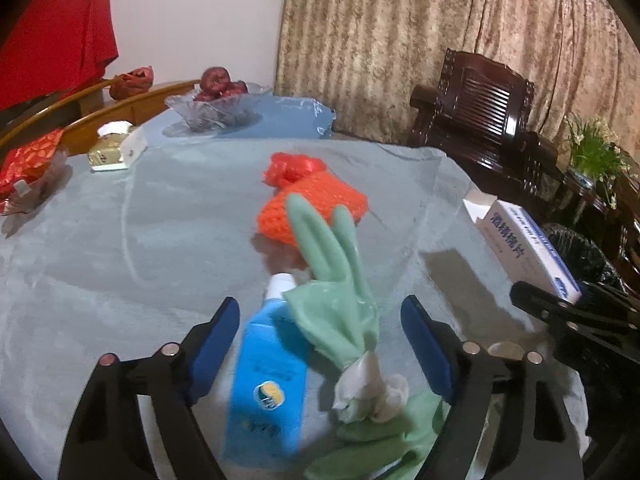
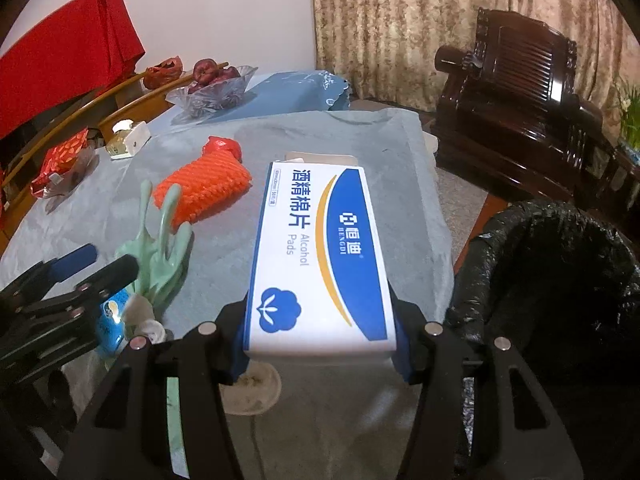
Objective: Collect trash
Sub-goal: 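Grasp the alcohol pads box with right tool while left tool grasps green glove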
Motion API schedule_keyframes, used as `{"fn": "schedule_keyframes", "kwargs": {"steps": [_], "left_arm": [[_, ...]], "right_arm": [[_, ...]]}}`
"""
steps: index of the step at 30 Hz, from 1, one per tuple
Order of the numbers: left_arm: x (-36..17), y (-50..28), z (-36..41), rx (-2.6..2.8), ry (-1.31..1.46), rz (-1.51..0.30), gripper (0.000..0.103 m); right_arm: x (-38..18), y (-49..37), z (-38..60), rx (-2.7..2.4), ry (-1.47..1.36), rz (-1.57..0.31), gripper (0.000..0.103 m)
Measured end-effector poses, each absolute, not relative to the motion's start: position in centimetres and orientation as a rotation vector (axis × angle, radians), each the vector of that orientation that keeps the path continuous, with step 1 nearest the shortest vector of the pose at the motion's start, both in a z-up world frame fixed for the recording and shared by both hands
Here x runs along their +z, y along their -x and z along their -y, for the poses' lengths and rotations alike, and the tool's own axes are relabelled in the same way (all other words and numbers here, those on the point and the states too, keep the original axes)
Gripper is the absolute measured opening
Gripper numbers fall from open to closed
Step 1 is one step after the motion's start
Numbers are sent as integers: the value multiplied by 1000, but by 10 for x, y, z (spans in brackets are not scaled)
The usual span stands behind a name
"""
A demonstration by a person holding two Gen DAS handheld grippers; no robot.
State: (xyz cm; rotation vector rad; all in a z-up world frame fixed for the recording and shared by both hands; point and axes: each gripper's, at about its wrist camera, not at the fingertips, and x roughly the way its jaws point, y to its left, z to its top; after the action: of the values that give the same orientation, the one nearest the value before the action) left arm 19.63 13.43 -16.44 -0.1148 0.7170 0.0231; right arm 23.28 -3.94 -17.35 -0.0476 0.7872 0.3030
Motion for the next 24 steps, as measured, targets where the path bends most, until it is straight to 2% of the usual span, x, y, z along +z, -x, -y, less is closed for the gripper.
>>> {"fn": "schedule_keyframes", "kwargs": {"steps": [10,13,14,15,17,21,24], "left_arm": [[-183,-221,-116,57,84,-774,80],[-184,-222,-112,61,60,-765,68],[-183,-222,-111,61,51,-761,62],[-183,-222,-110,57,49,-758,51],[-182,-222,-113,42,72,-762,41],[-178,-220,-114,22,70,-749,29],[-169,-215,-115,11,87,-734,24]], "right_arm": [[-175,-229,45,305,45,-781,53],[-175,-231,48,300,34,-782,54],[-175,-232,49,298,31,-783,54],[-175,-232,50,296,28,-784,54],[-176,-233,51,292,22,-788,54],[-174,-232,49,293,20,-787,54],[-170,-231,48,295,17,-779,54]]}}
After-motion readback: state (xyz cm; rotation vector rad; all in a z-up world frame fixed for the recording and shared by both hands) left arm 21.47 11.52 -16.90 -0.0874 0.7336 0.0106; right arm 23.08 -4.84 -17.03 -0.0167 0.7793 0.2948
